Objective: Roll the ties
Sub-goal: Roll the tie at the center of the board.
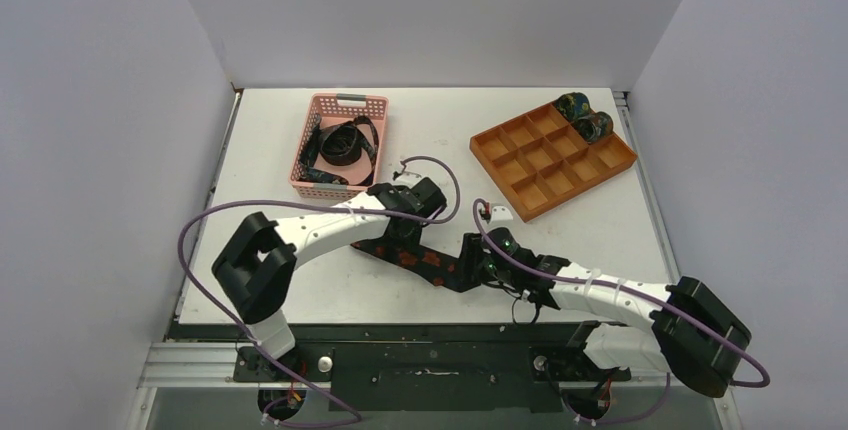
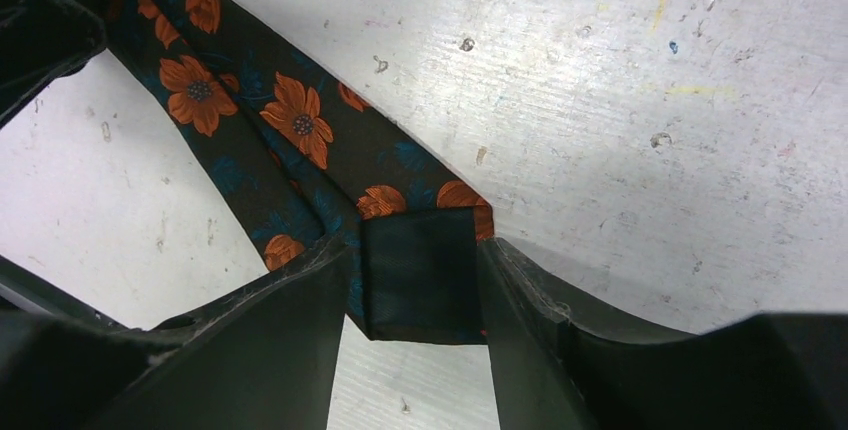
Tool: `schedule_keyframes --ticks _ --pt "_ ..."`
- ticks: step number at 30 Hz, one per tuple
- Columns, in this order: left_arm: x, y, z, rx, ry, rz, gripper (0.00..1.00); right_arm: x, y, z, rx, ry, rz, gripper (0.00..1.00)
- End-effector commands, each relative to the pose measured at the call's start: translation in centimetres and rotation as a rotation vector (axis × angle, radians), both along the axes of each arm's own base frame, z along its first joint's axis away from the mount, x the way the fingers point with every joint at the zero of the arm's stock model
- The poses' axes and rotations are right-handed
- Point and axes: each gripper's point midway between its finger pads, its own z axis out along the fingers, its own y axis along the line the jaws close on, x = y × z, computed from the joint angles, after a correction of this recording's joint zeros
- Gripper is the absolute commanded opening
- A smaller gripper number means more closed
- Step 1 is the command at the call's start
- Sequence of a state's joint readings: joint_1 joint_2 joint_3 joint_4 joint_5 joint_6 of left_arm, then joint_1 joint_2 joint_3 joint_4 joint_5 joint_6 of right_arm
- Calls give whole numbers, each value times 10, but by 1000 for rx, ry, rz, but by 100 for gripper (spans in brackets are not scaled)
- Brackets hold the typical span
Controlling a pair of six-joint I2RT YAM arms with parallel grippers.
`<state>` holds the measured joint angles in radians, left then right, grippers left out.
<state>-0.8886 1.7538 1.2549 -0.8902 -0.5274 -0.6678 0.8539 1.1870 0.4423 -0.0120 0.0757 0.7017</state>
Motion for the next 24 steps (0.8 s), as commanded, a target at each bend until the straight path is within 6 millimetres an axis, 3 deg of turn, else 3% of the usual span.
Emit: schedule_keyframes --ticks 1,4,8,14,17,24 --pt "-1 -12 30 -160 -39 -35 71 6 8 20 63 -31 23 51" --pt "-4 -6 43 -241 -43 -33 76 2 20 32 114 -28 78 56" --pt "3 19 68 -372 -80 9 81 -1 44 54 206 -28 127 58" --pt "36 74 94 -699 -176 114 85 -2 111 78 314 -5 197 56" --pt "44 92 94 -823 -209 136 99 4 141 83 345 2 206 56" --pt "51 99 80 -871 -179 86 97 32 177 66 295 27 151 56"
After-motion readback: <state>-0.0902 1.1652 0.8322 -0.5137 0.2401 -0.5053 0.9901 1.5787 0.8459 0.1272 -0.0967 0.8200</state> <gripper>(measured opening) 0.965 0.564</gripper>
